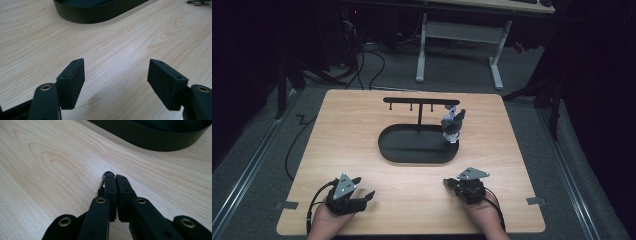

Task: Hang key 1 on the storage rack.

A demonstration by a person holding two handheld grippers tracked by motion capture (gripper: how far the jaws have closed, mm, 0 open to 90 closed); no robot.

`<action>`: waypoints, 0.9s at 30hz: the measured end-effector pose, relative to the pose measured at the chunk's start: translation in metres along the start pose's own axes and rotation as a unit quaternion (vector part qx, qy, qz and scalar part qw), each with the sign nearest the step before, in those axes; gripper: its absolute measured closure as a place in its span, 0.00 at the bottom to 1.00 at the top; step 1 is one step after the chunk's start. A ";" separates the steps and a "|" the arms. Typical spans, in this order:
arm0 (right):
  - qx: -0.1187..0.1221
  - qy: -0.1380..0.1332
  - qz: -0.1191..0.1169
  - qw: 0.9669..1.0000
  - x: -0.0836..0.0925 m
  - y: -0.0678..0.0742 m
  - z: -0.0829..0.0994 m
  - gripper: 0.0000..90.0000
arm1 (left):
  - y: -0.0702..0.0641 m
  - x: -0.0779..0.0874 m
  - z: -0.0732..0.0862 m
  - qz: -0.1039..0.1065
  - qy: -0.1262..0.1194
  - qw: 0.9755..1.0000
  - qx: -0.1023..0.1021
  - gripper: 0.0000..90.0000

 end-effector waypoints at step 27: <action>-0.034 0.005 0.043 0.999 0.024 -0.036 0.020 0.93 | -0.001 -0.002 -0.007 0.010 -0.008 1.000 -0.002 0.34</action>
Point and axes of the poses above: each handheld gripper's, and its own axes: x roughly backward along the jaws, z roughly out of its underside, y roughly to its left, the point moved 3 cm from there along -x, roughly forward along the jaws, and after that the axes turned 11 degrees about y, right-handed, at the moved point
